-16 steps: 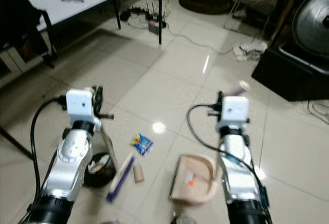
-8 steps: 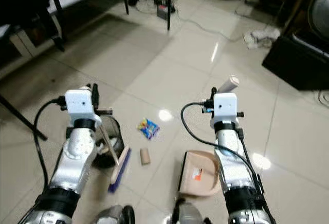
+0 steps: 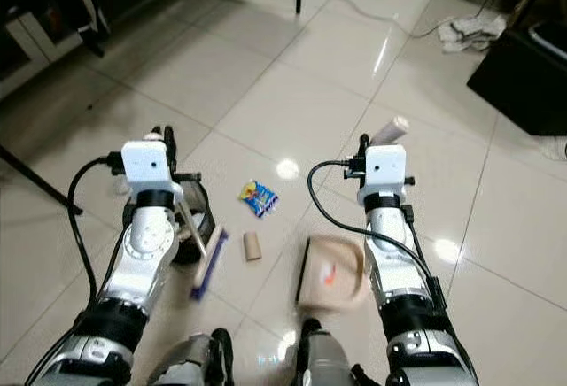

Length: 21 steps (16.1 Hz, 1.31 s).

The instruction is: Sweep floor

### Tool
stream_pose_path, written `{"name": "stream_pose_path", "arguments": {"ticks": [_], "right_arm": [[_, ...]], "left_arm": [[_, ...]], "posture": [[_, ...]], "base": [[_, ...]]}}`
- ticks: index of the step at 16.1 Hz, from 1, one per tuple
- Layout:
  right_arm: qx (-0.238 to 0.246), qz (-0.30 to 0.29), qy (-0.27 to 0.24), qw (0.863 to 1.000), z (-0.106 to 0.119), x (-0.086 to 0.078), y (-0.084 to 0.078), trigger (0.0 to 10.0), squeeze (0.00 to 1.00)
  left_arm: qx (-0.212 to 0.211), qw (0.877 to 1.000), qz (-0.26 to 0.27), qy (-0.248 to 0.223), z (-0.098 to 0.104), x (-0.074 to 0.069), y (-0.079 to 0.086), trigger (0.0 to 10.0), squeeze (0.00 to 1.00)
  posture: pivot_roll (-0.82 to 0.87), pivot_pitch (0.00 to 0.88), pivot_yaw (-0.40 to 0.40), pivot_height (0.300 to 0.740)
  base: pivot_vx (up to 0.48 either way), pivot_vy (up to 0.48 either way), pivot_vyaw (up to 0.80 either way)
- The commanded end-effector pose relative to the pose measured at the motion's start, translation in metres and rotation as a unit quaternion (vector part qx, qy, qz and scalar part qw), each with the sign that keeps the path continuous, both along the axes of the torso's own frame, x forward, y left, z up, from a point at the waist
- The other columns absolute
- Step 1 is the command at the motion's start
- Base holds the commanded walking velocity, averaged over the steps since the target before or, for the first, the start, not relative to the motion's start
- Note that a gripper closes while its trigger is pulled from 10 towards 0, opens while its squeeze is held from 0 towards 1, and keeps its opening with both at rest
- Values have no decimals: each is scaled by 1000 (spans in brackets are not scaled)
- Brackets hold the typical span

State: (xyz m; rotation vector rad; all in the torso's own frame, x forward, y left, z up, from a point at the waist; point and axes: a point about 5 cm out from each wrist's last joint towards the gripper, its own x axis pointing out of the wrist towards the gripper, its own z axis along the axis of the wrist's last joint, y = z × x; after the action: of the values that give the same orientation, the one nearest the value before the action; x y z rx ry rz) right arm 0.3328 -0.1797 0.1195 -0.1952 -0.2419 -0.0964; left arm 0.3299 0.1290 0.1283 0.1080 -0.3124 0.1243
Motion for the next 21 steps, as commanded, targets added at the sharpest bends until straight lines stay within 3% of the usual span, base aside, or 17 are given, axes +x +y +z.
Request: {"name": "stream_pose_path", "arguments": {"ticks": [1,5,8,12,15,18,21], "right_arm": [[-8,-10,-12,1000,3,0,-6,10000,0],[-21,-13,8,1000,-10,2,-6,10000,0],[-21,8,30,999,-19,5,7,10000,0],[-5,33,43,998,-23,10,33,10000,0],[20,30,41,999,-21,12,38,10000,0],[71,21,40,996,-22,12,44,10000,0],[95,15,32,995,-22,10,42,10000,0]], "left_arm": [[3,1000,4,2,-3,0,-1,10000,0],[-6,999,-41,-6,2,9,-25,10000,0],[-28,997,-76,-13,11,14,-47,10000,0],[-53,985,-162,-25,23,15,-76,10000,0],[-70,980,-186,-26,26,14,-82,10000,0],[-125,971,-200,-21,29,11,-89,10000,0],[-123,971,-203,-12,22,10,-83,10000,0]], "posture": [[-32,339,22,740],[-29,339,27,740],[-1,338,25,740],[25,347,30,740],[28,349,32,740],[28,341,31,740],[22,331,32,740]], "base": [[0,0,0],[0,0,0],[0,0,0],[0,0,0],[0,0,0],[0,0,0],[0,0,0]]}}
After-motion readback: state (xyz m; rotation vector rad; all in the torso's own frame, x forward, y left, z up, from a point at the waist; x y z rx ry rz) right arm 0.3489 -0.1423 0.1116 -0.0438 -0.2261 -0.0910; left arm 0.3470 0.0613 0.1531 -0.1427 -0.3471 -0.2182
